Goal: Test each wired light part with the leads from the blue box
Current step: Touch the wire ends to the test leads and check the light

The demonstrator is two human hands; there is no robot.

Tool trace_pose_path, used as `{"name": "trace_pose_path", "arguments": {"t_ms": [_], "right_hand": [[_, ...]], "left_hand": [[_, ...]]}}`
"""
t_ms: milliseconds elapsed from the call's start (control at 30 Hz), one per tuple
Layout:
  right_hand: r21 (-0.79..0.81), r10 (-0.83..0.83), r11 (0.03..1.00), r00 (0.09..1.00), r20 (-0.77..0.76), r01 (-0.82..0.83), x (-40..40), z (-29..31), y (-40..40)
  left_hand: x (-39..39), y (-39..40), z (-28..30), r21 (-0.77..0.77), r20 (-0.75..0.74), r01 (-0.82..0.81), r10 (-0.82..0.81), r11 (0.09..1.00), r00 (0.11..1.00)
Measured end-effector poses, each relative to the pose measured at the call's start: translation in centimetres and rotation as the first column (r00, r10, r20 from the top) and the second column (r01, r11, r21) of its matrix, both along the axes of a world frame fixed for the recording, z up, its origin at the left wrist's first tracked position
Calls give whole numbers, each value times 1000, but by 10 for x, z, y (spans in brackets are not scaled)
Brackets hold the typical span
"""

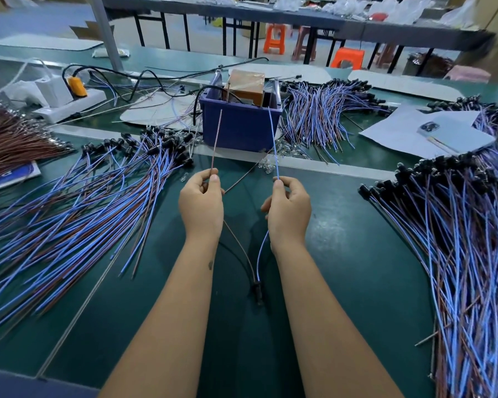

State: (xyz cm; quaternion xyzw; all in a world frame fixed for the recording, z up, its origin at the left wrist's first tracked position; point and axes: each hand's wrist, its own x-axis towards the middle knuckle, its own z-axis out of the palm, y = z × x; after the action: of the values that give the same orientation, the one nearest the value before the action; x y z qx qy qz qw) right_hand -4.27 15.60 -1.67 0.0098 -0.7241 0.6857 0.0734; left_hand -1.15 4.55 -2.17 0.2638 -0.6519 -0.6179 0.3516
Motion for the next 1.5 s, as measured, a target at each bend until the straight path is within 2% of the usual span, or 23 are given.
{"name": "trace_pose_path", "arguments": {"t_ms": [233,600,867,1100,1500], "right_hand": [[18,30,999,1000,9,-30,1,0,0],[35,56,998,998,-18,-56,1,-1,1],[28,79,997,997,-26,-79,2,-2,1],[28,91,995,995,-27,-91,2,-3,2],[49,95,995,994,-57,-92,0,-4,2]], "left_hand": [[2,-1,3,56,15,64,-64,996,998],[0,-2,-2,-41,33,94,-93,995,995],[-3,-7,0,-48,29,76,-75,996,997],[-5,-8,1,-136,63,92,-84,986,994],[-3,-7,8,-131,20,88,-86,987,996]]}}
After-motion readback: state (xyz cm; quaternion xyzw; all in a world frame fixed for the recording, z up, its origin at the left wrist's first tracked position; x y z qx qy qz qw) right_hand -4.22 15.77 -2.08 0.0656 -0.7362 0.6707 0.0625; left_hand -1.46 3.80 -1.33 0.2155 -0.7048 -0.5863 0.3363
